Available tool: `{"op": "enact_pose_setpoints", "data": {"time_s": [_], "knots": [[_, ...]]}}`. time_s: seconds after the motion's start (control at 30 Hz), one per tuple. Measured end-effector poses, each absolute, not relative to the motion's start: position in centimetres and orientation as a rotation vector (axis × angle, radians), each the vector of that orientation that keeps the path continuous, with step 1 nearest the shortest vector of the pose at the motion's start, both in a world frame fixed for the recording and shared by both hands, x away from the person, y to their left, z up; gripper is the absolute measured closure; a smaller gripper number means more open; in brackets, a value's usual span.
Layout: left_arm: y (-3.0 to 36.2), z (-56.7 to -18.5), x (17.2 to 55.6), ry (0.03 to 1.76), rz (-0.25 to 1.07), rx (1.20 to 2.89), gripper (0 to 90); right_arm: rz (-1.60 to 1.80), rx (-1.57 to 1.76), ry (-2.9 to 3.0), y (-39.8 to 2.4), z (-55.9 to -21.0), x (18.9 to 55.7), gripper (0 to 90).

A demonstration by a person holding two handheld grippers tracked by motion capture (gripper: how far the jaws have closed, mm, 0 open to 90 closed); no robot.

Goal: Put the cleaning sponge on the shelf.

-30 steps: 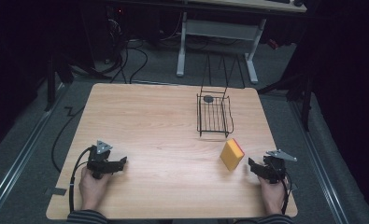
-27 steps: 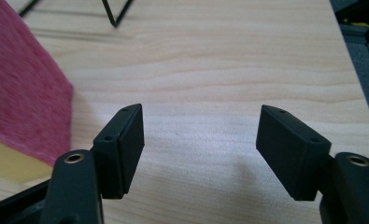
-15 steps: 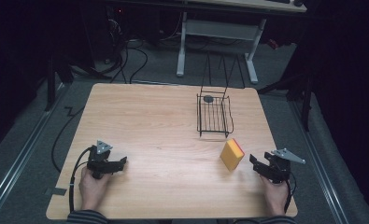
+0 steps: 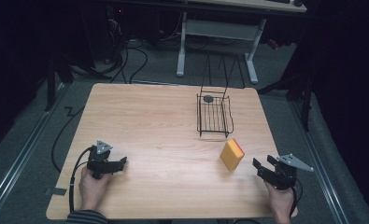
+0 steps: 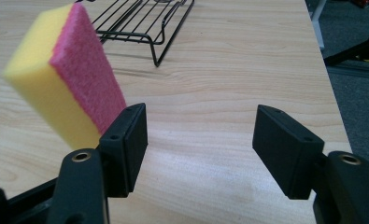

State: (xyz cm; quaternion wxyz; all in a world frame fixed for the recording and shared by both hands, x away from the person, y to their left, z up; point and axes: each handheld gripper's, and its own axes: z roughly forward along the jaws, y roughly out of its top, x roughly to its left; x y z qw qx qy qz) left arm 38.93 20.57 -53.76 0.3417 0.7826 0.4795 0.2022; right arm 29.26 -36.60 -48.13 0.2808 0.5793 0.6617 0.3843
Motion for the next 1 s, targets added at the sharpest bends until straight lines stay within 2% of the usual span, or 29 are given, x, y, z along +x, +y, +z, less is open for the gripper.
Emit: {"op": "enact_pose_setpoints", "data": {"time_s": [0.43, 1.0], "knots": [[20.6, -53.8, 38.9, 1.247, 0.526, 2.035, 15.8, 1.055, 1.474, 1.828, -35.2, -48.2, 26.9, 35.9], [20.6, -53.8, 38.9, 1.247, 0.526, 2.035, 15.8, 1.062, 1.415, 1.890, -33.2, -48.5, 26.3, 34.4]]}}
